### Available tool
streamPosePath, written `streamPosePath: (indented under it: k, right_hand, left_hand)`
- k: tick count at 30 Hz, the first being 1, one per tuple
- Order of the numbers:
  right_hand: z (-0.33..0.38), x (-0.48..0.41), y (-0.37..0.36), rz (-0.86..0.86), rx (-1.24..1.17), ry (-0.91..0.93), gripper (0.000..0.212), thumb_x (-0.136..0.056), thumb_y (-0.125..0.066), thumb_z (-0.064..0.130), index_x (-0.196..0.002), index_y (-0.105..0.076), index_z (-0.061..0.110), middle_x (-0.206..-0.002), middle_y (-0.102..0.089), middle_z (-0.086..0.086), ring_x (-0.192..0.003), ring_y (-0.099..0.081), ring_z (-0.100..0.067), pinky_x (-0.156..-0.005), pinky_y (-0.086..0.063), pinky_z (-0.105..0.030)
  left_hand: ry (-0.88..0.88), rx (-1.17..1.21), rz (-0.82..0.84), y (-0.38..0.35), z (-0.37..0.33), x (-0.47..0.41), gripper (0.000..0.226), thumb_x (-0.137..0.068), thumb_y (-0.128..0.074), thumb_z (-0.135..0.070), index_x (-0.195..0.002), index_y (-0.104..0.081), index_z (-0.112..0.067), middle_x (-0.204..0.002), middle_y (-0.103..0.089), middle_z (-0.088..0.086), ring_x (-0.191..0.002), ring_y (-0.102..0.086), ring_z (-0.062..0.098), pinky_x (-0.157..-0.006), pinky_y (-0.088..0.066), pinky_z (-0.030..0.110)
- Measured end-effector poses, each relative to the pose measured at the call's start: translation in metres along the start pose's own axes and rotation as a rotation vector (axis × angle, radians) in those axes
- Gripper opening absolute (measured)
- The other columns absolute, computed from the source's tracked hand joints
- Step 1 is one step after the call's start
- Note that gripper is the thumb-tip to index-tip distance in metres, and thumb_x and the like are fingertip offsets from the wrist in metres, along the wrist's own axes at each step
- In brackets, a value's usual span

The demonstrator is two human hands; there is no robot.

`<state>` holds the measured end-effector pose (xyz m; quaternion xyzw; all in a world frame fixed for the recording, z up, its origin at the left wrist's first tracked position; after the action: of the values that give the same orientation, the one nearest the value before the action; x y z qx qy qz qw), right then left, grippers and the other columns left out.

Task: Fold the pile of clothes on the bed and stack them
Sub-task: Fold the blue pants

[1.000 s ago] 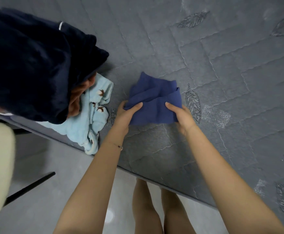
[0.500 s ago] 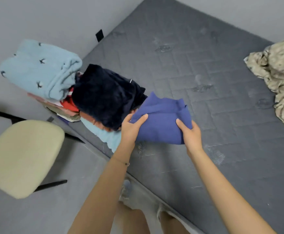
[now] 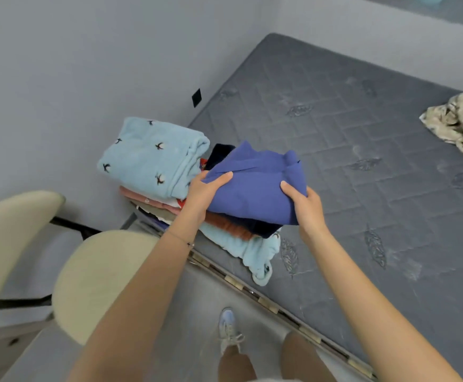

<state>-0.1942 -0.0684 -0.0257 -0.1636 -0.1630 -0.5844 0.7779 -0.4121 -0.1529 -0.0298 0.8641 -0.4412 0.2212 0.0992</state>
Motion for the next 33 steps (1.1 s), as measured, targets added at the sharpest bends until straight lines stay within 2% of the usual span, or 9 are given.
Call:
streamPosePath:
  k: [2,3,7,13,16,21,26,31,33]
  right_hand:
    - [0.001,0.004,-0.022,-0.002,-0.004,0.006,0.007,-0.089,-0.068,0.028,-0.093,-0.067,0.022,-0.094,-0.072,0.008,-0.081,-0.068,-0.005,-0.059,-0.050,-0.015]
    - [0.002,0.004,-0.032,0.004,-0.010,0.007,0.008,-0.089,-0.068,0.029,-0.094,-0.068,0.022,-0.094,-0.072,0.009,-0.081,-0.069,-0.005,-0.060,-0.051,-0.016]
    - [0.001,-0.006,-0.075,0.049,-0.013,-0.036,0.021,-0.090,-0.067,0.033,-0.106,-0.068,0.020,-0.105,-0.071,0.004,-0.095,-0.068,-0.013,-0.079,-0.055,-0.030]
    - [0.009,-0.035,-0.137,0.156,0.019,-0.089,0.012,-0.092,-0.065,0.031,-0.097,-0.069,0.021,-0.100,-0.073,0.008,-0.095,-0.068,-0.013,-0.081,-0.055,-0.029]
    - [0.016,-0.049,-0.164,0.178,0.051,-0.111,0.025,-0.092,-0.065,0.028,-0.104,-0.067,0.007,-0.102,-0.072,0.003,-0.097,-0.067,-0.017,-0.086,-0.054,-0.034]
    - [0.020,-0.069,-0.204,0.151,0.063,-0.119,0.026,-0.091,-0.066,0.026,-0.103,-0.066,0.002,-0.101,-0.071,-0.001,-0.092,-0.066,-0.018,-0.084,-0.053,-0.034]
    - [0.010,-0.089,-0.251,0.115,0.074,-0.140,0.039,-0.090,-0.068,0.026,-0.108,-0.063,-0.008,-0.108,-0.071,-0.010,-0.095,-0.067,-0.023,-0.089,-0.053,-0.042]
    - [-0.005,-0.102,-0.304,0.091,0.024,-0.185,0.014,-0.091,-0.066,0.026,-0.095,-0.070,0.013,-0.102,-0.073,0.001,-0.089,-0.070,-0.014,-0.074,-0.056,-0.030]
    - [-0.015,-0.106,-0.319,0.060,0.035,-0.206,0.012,-0.091,-0.066,0.025,-0.094,-0.070,0.014,-0.102,-0.073,0.000,-0.090,-0.070,-0.015,-0.075,-0.057,-0.031]
  left_hand:
    - [0.022,0.002,-0.002,0.021,-0.005,-0.007,0.053,-0.085,-0.074,-0.029,-0.133,-0.054,-0.015,-0.120,-0.060,0.003,-0.106,-0.062,0.023,-0.091,-0.052,0.040]
    - [0.020,0.008,-0.010,0.031,-0.009,-0.011,0.050,-0.085,-0.074,-0.029,-0.130,-0.056,-0.016,-0.120,-0.062,0.003,-0.105,-0.064,0.022,-0.089,-0.053,0.039]
    - [0.007,-0.005,-0.048,0.071,-0.019,-0.029,0.020,-0.085,-0.074,-0.030,-0.101,-0.063,-0.027,-0.097,-0.067,-0.009,-0.077,-0.068,0.002,-0.058,-0.052,0.017]
    - [-0.010,-0.060,-0.166,0.124,-0.041,-0.066,0.025,-0.085,-0.074,-0.029,-0.104,-0.061,-0.020,-0.096,-0.065,-0.008,-0.083,-0.063,0.006,-0.063,-0.048,0.018]
    - [-0.020,-0.060,-0.188,0.147,-0.052,-0.082,0.027,-0.084,-0.075,-0.029,-0.105,-0.062,-0.019,-0.097,-0.065,-0.007,-0.084,-0.064,0.007,-0.064,-0.049,0.018]
    - [-0.020,-0.100,-0.208,0.185,-0.068,-0.114,0.023,-0.082,-0.077,-0.032,-0.095,-0.060,-0.022,-0.095,-0.065,-0.007,-0.081,-0.064,0.006,-0.059,-0.047,0.015]
    - [-0.008,-0.134,-0.210,0.226,-0.078,-0.156,0.038,-0.080,-0.078,-0.033,-0.108,-0.062,-0.013,-0.100,-0.066,-0.003,-0.085,-0.064,0.011,-0.063,-0.047,0.017]
    - [0.023,-0.169,-0.170,0.267,-0.084,-0.198,0.033,-0.080,-0.078,-0.032,-0.101,-0.059,-0.016,-0.098,-0.064,-0.003,-0.080,-0.062,0.006,-0.059,-0.045,0.015]
    - [0.023,-0.207,-0.148,0.283,-0.085,-0.211,0.035,-0.080,-0.078,-0.034,-0.103,-0.057,-0.018,-0.098,-0.063,-0.005,-0.082,-0.062,0.006,-0.061,-0.046,0.016]
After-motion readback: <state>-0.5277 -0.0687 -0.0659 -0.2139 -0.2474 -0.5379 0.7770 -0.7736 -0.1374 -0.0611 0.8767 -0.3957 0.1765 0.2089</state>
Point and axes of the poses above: each hand's wrist, its own x-axis away from the middle knuckle, its own y-axis out of the back of the hand, z = x × y, the point moved 8 cm from there along -x, towards the middle knuckle
